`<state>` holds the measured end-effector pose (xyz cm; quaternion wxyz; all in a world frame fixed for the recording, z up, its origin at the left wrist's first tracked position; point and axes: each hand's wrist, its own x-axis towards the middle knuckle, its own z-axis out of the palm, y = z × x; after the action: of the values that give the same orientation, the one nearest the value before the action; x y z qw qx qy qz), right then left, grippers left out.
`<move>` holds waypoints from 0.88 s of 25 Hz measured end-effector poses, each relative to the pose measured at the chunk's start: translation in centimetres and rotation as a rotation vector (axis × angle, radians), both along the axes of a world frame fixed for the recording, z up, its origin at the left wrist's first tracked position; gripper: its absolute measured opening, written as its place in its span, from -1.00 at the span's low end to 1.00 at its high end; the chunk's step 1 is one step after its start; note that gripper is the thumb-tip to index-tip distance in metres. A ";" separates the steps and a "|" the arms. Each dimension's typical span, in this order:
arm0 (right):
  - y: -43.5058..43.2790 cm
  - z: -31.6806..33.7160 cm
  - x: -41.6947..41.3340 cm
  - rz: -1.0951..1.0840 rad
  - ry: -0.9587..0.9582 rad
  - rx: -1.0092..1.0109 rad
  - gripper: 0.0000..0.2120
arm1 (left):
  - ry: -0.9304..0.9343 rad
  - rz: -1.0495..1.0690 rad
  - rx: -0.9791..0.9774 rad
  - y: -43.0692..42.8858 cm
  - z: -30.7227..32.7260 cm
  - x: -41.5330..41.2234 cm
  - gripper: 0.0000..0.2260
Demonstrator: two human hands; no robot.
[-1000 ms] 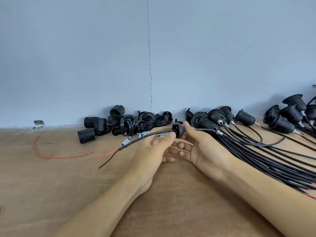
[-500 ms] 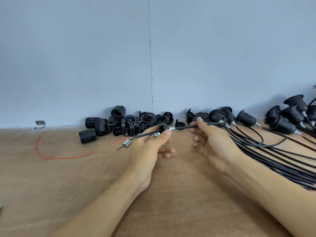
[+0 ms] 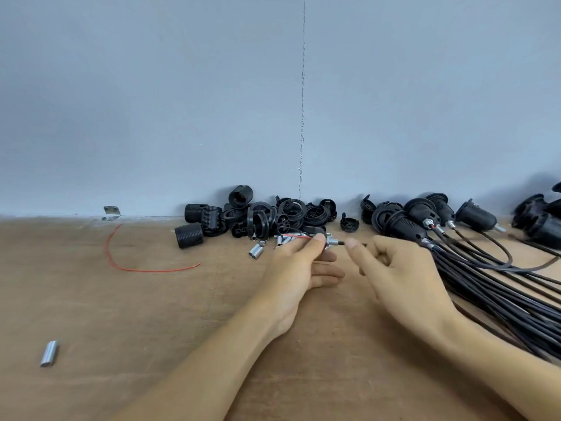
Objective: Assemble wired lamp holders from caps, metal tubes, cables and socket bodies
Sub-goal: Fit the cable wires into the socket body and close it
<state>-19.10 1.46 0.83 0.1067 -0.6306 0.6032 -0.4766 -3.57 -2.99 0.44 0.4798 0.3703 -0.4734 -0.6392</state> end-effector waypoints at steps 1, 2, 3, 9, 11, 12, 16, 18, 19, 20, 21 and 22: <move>0.5 -0.2 0.5 0.072 0.070 -0.075 -0.60 | -0.089 0.000 -0.056 0.1 -0.3 -0.2 -0.80; 0.7 -0.4 0.8 0.140 0.140 -0.163 -0.67 | -0.208 0.020 -0.135 0.2 -0.6 -0.5 -0.79; 0.8 -0.5 1.1 0.168 0.221 -0.256 -0.79 | -0.343 0.063 -0.222 0.2 -0.8 -0.5 -0.78; -0.9 -1.1 0.4 0.228 0.326 -0.065 -0.54 | -0.829 0.200 -0.486 -0.3 -1.1 0.1 -0.62; -1.2 -1.2 0.4 0.268 0.306 -0.043 -0.56 | -0.873 0.225 -0.516 -0.3 -1.6 0.0 -0.58; -1.3 -1.2 0.3 0.261 0.312 -0.059 -0.58 | -0.886 0.253 -0.517 -0.3 -1.8 0.0 -0.53; -1.3 -0.9 -0.2 0.212 0.339 -0.061 -0.60 | -0.821 0.449 -0.471 -0.8 -1.3 0.7 -0.46; -1.5 -1.3 -0.4 0.214 0.374 -0.011 -0.59 | -0.775 0.577 -0.472 -1.7 -0.9 1.9 -0.52; -1.6 -1.4 -0.4 0.209 0.406 0.006 -0.59 | -0.779 0.650 -0.495 -2.2 -0.8 2.6 -0.62; -1.7 -1.5 -0.4 0.203 0.435 0.015 -0.60 | -0.806 0.735 -0.519 -2.7 -0.6 3.4 -0.76; -1.7 -1.5 -0.4 0.197 0.452 0.014 -0.61 | -0.852 0.813 -0.521 -3.2 -0.6 4.0 -0.88; -1.7 -1.5 -0.3 0.193 0.457 0.011 -0.61 | -0.915 0.882 -0.502 -3.7 -0.7 4.6 -0.88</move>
<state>-19.44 -0.23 -0.69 0.0158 -0.7762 0.5511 -0.3058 1.06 -6.67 -0.24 0.5183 0.6389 -0.5674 -0.0340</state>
